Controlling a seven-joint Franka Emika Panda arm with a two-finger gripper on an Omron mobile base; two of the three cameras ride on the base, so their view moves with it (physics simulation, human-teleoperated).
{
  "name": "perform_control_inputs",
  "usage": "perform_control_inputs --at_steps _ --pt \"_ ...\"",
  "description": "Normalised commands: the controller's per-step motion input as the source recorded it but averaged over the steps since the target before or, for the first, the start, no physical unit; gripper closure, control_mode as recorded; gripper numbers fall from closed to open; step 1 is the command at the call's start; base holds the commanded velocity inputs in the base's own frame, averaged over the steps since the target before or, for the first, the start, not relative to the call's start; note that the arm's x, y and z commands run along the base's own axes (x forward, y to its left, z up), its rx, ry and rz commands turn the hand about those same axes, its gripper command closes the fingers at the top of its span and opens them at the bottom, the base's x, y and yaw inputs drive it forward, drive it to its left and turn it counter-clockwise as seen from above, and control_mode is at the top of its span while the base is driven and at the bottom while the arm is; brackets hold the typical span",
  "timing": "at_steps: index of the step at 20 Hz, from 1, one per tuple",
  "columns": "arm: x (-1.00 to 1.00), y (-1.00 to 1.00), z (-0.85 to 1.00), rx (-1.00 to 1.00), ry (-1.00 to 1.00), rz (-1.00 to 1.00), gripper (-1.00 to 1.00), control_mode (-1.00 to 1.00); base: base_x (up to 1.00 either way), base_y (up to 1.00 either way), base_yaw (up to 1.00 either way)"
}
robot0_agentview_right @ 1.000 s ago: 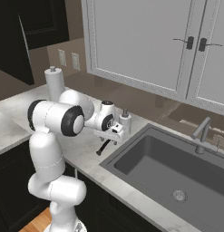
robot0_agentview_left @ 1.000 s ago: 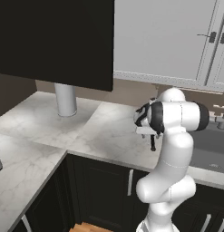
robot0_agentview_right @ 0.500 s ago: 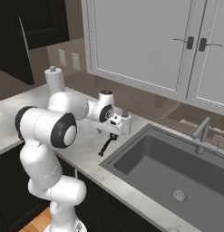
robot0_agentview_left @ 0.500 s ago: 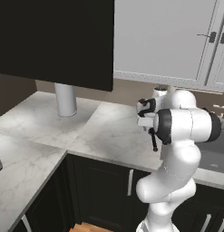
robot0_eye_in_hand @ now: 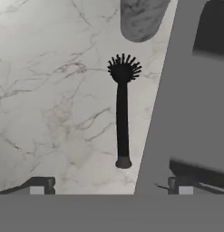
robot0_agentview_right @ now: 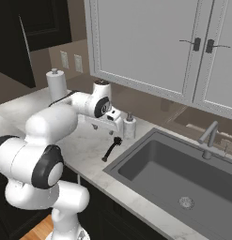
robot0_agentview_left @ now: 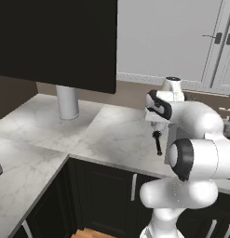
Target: Locate and retrieve the dish brush and soap dispenser from the cabinet. Place them next to the sink.
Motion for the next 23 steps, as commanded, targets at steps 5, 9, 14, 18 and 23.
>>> perform_control_inputs --at_steps 5,9,14,18,23 --pt "-0.99 0.02 0.47 0.0 0.0 0.0 -1.0 -1.0 0.0 0.0 0.0" --pt "-1.0 0.07 0.32 0.01 -0.03 0.0 -1.0 -1.0 0.0 0.0 0.0" --pt "-1.0 0.22 0.04 0.08 -0.19 0.0 -1.0 -1.0 0.0 0.0 0.0" --pt "-0.93 0.31 0.17 0.0 -0.33 0.01 -1.0 -1.0 0.0 0.0 0.0" --pt "-0.81 0.48 0.38 -0.02 -0.26 0.03 -1.0 -1.0 0.0 0.0 0.0"
